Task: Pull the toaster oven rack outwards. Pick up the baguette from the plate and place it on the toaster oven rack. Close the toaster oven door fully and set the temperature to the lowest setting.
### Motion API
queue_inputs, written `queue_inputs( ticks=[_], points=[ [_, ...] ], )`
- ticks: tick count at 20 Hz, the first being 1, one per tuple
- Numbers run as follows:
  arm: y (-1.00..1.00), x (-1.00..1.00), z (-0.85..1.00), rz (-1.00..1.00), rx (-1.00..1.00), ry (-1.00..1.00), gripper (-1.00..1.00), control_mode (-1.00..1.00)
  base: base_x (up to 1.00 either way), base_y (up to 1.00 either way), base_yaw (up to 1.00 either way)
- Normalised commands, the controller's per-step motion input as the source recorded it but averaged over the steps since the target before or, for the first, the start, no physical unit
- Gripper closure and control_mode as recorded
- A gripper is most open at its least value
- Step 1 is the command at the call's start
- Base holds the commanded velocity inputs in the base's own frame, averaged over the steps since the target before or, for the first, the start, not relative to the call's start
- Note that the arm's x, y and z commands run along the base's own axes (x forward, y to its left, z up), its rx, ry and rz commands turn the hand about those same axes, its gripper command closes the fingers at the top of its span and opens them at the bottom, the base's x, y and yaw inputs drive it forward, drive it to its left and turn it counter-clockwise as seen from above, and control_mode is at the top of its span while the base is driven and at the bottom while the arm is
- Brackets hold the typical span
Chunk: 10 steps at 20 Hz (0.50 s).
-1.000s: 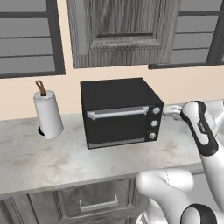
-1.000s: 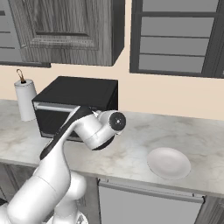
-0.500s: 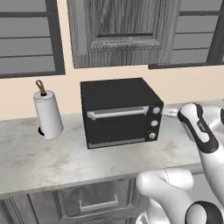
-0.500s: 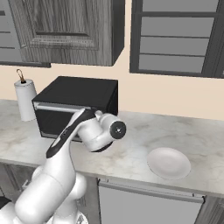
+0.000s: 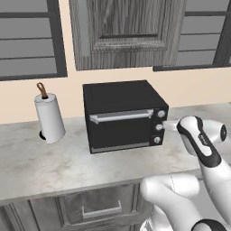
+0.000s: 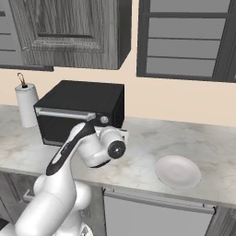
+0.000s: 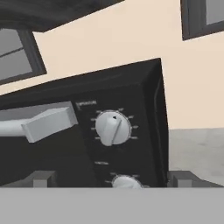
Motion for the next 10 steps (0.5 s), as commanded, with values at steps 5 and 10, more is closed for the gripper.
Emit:
queue_inputs(
  ticks=[5,10],
  points=[
    [0.13,0.12,0.00,0.00,-0.10,-0.08,-1.00,-1.00,0.00,0.00,0.00],
    [0.00,0.11,0.00,0.00,-0.05,-0.20,-1.00,-1.00,0.00,0.00,0.00]
  ],
)
